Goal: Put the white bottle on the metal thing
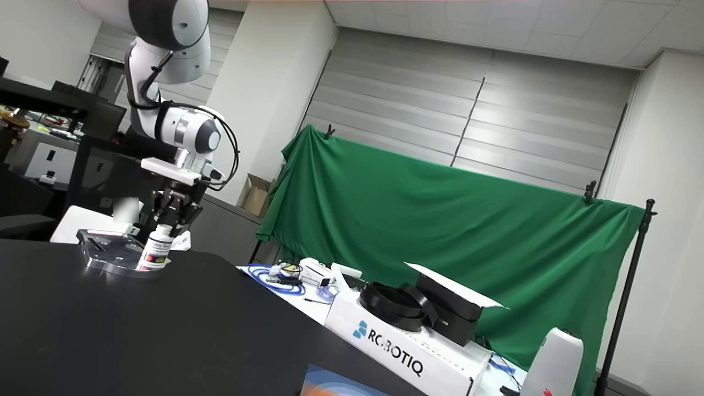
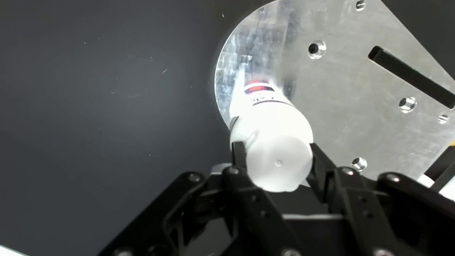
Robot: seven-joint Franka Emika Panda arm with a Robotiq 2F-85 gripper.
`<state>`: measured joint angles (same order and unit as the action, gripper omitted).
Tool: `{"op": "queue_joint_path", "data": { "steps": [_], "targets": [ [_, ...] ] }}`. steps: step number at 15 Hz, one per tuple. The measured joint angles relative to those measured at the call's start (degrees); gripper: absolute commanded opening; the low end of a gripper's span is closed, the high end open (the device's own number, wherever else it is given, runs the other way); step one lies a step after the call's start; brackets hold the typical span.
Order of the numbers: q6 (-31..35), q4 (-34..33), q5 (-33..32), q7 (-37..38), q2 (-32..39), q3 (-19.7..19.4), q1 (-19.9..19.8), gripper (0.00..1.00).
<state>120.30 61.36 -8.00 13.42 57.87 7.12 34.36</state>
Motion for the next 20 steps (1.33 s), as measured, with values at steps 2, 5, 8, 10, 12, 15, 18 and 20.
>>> {"op": "queue_joint_path", "data": {
  "steps": [2, 5, 8, 10, 12, 15, 18, 20],
  "targets": [
    [-1.6, -1.5, 0.2, -0.2, 0.7, 0.0, 0.1, 0.75],
    [-4.0, -3.8, 0.2, -0.2, 1.5, 0.0, 0.8, 0.95],
    [-5.6, -5.8, 0.2, -0.2, 1.8, 0.0, 1.7, 1.0],
    [-6.3, -7.0, 0.2, -0.2, 1.7, 0.1, 2.1, 1.0],
    [-6.5, -8.1, 0.1, -0.2, 1.7, 0.0, 2.2, 1.0],
    [-6.6, -8.7, 0.1, -0.1, 1.0, -0.1, 2.2, 0.99],
    [-6.5, -8.6, 0.1, -0.2, 0.9, 0.0, 2.3, 1.0],
    [-6.5, -8.6, 0.1, -0.2, 1.2, 0.0, 2.3, 1.0]
  ]
}}
